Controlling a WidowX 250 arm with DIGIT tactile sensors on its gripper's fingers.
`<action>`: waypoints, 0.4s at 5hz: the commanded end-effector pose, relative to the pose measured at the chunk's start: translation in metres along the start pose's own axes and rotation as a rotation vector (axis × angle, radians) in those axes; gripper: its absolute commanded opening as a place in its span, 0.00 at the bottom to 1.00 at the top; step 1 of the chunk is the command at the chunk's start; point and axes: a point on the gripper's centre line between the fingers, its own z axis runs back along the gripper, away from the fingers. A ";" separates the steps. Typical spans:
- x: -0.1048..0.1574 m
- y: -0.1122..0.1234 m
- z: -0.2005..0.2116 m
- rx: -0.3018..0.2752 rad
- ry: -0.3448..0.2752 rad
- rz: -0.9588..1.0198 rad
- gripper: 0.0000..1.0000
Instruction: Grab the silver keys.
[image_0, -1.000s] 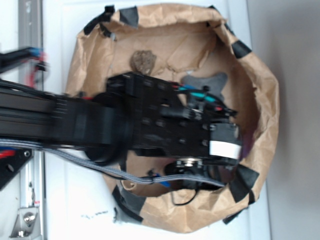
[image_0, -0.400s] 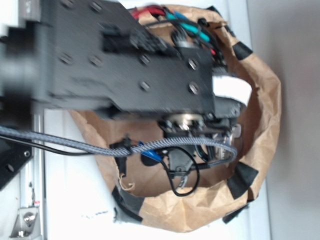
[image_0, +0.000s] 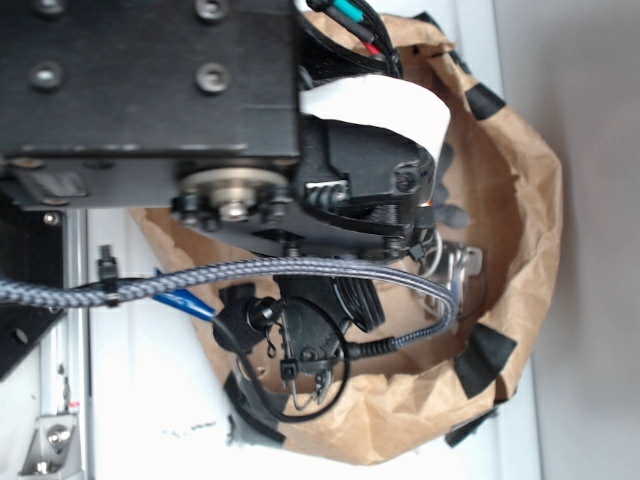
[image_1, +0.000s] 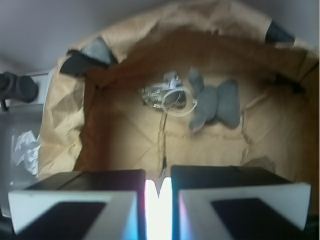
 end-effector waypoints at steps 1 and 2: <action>0.005 -0.020 -0.021 0.018 -0.107 -0.201 1.00; 0.009 -0.019 -0.047 0.080 -0.103 -0.234 1.00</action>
